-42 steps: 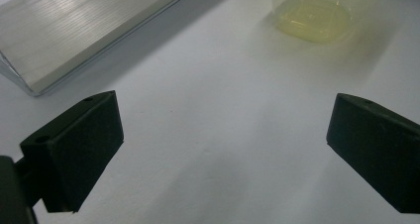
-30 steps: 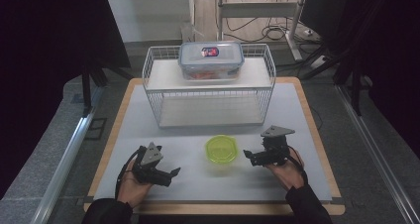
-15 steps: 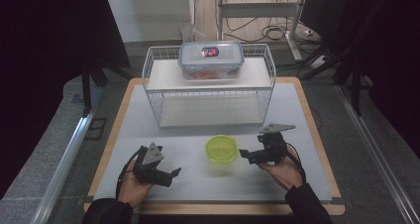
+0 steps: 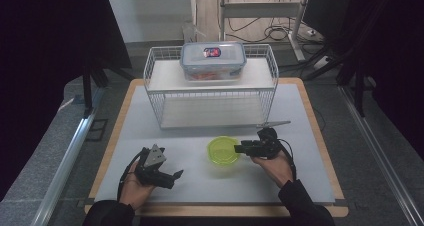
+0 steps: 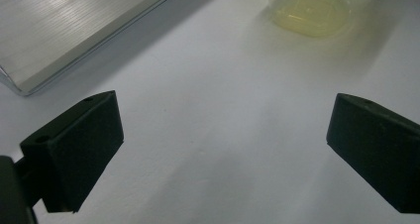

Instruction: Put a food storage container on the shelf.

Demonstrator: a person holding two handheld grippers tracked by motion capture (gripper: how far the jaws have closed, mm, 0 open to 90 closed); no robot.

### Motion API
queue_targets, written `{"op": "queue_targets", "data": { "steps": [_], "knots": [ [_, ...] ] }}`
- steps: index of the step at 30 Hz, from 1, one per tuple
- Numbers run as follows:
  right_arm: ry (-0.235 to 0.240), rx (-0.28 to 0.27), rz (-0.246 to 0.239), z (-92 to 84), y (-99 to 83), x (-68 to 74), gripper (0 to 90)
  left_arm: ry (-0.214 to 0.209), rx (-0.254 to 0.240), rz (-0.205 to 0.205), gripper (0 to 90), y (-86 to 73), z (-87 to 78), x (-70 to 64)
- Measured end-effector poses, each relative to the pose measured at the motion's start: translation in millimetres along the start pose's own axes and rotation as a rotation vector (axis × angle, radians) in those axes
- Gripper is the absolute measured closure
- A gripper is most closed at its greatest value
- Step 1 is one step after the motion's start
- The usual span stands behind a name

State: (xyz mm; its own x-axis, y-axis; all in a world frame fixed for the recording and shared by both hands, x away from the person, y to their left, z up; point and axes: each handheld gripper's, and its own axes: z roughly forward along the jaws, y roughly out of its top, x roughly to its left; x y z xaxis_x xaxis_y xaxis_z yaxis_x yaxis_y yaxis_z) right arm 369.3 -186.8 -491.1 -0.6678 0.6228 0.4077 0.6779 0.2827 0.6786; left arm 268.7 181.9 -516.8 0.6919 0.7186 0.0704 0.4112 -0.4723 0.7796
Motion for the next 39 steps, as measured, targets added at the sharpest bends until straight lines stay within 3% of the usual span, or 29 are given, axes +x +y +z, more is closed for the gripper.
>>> {"op": "queue_targets", "data": {
  "steps": [7, 10, 16, 19, 26, 32, 39],
  "knots": [
    [0.044, 0.015, 0.045, 7.2, 4.2, -5.4, 67.0, -0.002, 0.000, -0.004, 1.1, -0.1, 0.4, -0.6],
    [0.080, 0.024, 0.095, 7.8, 3.0, -10.7, 67.7, -0.003, 0.000, -0.003, 1.1, -0.1, 0.4, -0.7],
    [0.110, 0.040, 0.145, 8.3, 3.6, -13.6, 70.1, -0.003, 0.001, -0.003, 1.1, 0.0, 0.9, -1.1],
    [0.132, 0.053, 0.181, 9.1, 3.9, -15.1, 76.3, -0.004, 0.001, -0.004, 1.1, 0.0, 0.8, -0.9],
    [0.128, 0.062, 0.163, 9.6, 6.2, -8.9, 80.5, -0.003, 0.000, -0.003, 1.1, 0.0, 0.5, -0.8],
    [0.176, 0.049, 0.182, 8.3, 7.3, -4.9, 81.7, -0.002, -0.002, -0.003, 1.1, 0.1, 0.2, -0.5],
    [0.175, 0.033, 0.176, 4.1, 10.6, -2.6, 82.0, -0.002, -0.003, -0.006, 1.1, 0.0, -0.1, -0.3]
  ]
}}
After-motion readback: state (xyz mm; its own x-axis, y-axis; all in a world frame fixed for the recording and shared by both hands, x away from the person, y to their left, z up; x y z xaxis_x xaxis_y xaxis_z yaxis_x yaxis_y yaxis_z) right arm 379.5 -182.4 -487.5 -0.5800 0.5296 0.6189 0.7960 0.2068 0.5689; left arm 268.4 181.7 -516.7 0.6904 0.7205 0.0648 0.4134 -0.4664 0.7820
